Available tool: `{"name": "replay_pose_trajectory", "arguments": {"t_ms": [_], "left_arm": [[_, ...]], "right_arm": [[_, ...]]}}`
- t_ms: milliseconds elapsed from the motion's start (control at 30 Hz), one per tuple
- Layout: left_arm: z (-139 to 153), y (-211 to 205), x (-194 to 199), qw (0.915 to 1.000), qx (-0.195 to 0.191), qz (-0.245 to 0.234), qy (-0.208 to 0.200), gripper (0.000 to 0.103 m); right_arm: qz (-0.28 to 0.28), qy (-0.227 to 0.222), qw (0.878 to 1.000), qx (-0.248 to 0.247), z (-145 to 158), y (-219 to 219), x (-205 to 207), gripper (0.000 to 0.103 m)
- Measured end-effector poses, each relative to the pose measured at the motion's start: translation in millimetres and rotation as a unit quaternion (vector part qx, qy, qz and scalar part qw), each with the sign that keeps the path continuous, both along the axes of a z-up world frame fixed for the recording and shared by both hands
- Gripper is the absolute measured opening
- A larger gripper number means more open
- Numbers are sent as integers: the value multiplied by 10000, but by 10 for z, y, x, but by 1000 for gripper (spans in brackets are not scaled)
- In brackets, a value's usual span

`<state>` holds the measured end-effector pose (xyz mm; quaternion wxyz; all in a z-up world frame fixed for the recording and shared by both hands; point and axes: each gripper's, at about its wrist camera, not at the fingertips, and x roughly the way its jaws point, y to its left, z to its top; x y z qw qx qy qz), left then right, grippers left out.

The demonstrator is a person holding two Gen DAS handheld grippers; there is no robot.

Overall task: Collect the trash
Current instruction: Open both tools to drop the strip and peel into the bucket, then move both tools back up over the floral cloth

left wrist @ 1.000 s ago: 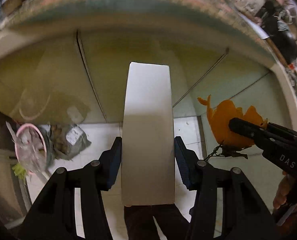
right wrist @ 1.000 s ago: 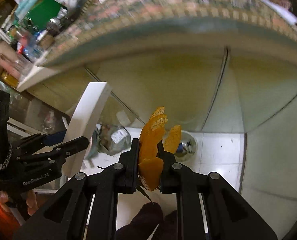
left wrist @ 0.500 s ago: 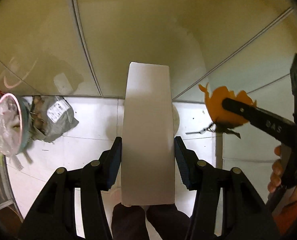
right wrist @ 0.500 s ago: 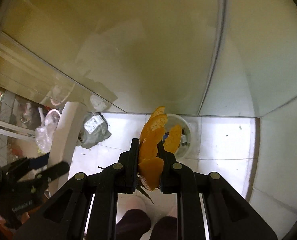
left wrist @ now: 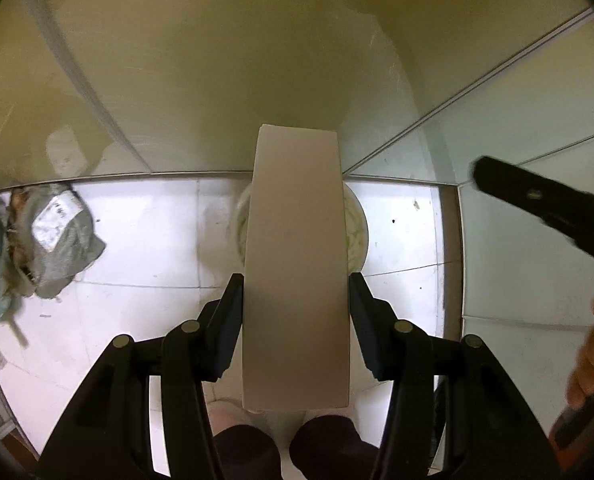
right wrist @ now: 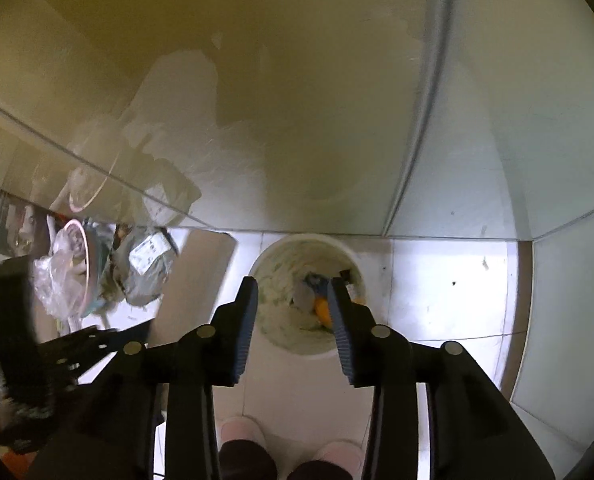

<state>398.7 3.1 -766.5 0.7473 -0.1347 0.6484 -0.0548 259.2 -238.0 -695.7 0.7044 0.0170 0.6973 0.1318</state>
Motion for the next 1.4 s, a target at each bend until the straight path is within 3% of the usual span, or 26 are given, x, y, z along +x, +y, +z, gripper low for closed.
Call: {"name": "replay_pose_trajectory", "arguments": {"t_ms": [167,300,500,700,933,1100,1400], "left_arm": [[-280,-179,232,9996,-125,-192,146,50],[-510,-212,335,9983,-112,-248,517,51],[-249,-173,314,9991,-107,-207,368,51],[616,-117,192,9994,113,-312,-75,51],[2127,11,-33,9968,247,-283,-702,51],[3245,130,-202,9927,207,-164,-1176,51],[5131,341,-606,9729,179,-62,-2303,51]], "right_arm": [[-232,-91,9997,67,70,-232,31,34],[-358,-144,9992,87,152,-309,11,34],[-430,-243,9987,149,348,-235,22,34],[-367,-390,9983,248,833,-110,83,34],[-286,-720,9963,363,1949,122,151,34],[-255,-1068,9931,413,2941,284,137,34],[-282,-1859,9814,386,4442,522,-10,34]]}}
